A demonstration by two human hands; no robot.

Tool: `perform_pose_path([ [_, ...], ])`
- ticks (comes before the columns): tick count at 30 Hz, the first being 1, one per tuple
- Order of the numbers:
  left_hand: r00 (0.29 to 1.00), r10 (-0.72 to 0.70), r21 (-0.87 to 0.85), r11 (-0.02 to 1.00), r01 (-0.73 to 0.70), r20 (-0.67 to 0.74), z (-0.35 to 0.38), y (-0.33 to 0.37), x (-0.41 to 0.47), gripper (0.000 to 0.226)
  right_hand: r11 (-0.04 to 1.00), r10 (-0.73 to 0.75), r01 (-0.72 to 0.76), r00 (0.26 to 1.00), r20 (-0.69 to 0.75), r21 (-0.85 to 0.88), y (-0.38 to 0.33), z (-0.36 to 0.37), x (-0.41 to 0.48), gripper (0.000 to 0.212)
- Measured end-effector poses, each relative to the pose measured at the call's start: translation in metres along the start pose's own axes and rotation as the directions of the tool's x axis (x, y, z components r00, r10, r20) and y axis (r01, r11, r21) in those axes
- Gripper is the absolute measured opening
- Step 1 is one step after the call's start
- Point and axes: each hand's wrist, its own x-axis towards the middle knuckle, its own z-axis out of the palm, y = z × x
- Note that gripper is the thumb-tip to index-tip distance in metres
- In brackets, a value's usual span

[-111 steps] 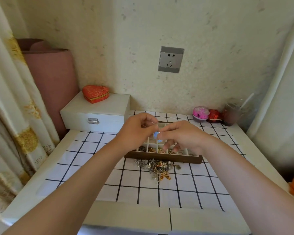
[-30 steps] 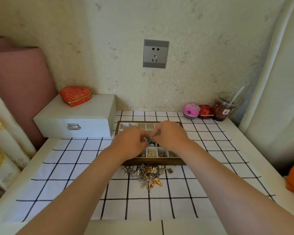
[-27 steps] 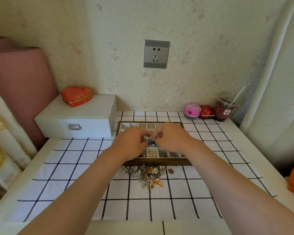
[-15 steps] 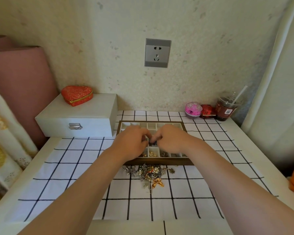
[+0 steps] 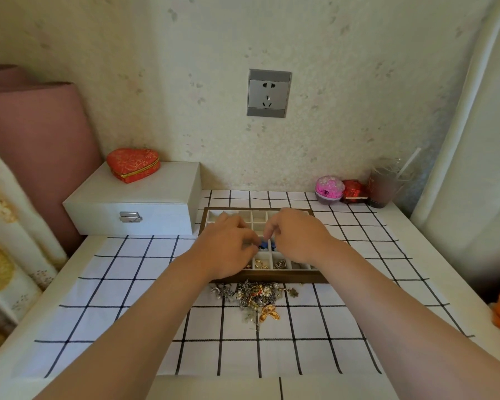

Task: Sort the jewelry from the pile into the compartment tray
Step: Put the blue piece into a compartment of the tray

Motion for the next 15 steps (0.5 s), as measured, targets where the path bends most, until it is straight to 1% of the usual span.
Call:
perform_pose_path([
  [1, 0.999, -0.006, 0.022, 1.000, 0.005, 0.048, 0.000, 0.000, 0.000, 0.031, 1.000, 0.005, -0.005, 1.000, -0.026, -0.011, 0.001, 0.000, -0.001, 0.036],
  [2, 0.997, -0.013, 0.027, 1.000, 0.011, 0.072, 0.000, 0.000, 0.000, 0.032, 1.000, 0.001, -0.002, 1.000, -0.017, -0.022, 0.002, 0.000, -0.001, 0.037],
  [3, 0.997, -0.016, 0.013, 1.000, 0.015, 0.069, 0.000, -0.001, 0.000, 0.031, 0.999, -0.014, 0.014, 1.000, 0.021, -0.032, 0.002, 0.000, -0.003, 0.038],
  [5, 1.000, -0.007, -0.038, 0.999, 0.007, 0.014, -0.001, -0.002, 0.000, 0.029, 0.998, -0.040, 0.046, 0.992, 0.116, -0.046, 0.001, 0.003, -0.006, 0.042],
  [6, 1.000, -0.004, -0.054, 0.999, 0.003, -0.020, -0.002, -0.002, -0.001, 0.027, 0.998, -0.040, 0.047, 0.989, 0.139, -0.051, 0.000, 0.003, -0.006, 0.044],
  [10, 0.995, 0.022, -0.053, 0.998, -0.028, -0.102, -0.002, -0.003, -0.010, 0.025, 0.996, -0.048, 0.056, 0.992, 0.114, -0.076, -0.001, 0.002, -0.006, 0.046],
  [12, 0.992, 0.048, -0.052, 0.997, -0.055, -0.116, -0.003, -0.002, -0.018, 0.024, 0.993, -0.055, 0.069, 0.989, 0.140, -0.098, -0.003, 0.002, -0.007, 0.047],
  [13, 0.991, 0.057, -0.053, 0.997, -0.064, -0.120, -0.004, 0.000, -0.022, 0.023, 0.992, -0.055, 0.071, 0.988, 0.145, -0.108, -0.004, 0.003, -0.009, 0.045],
  [15, 0.991, 0.065, -0.077, 0.994, -0.075, -0.120, -0.007, 0.003, -0.031, 0.019, 0.991, -0.069, 0.080, 0.992, 0.102, -0.109, -0.006, 0.004, -0.014, 0.038],
])
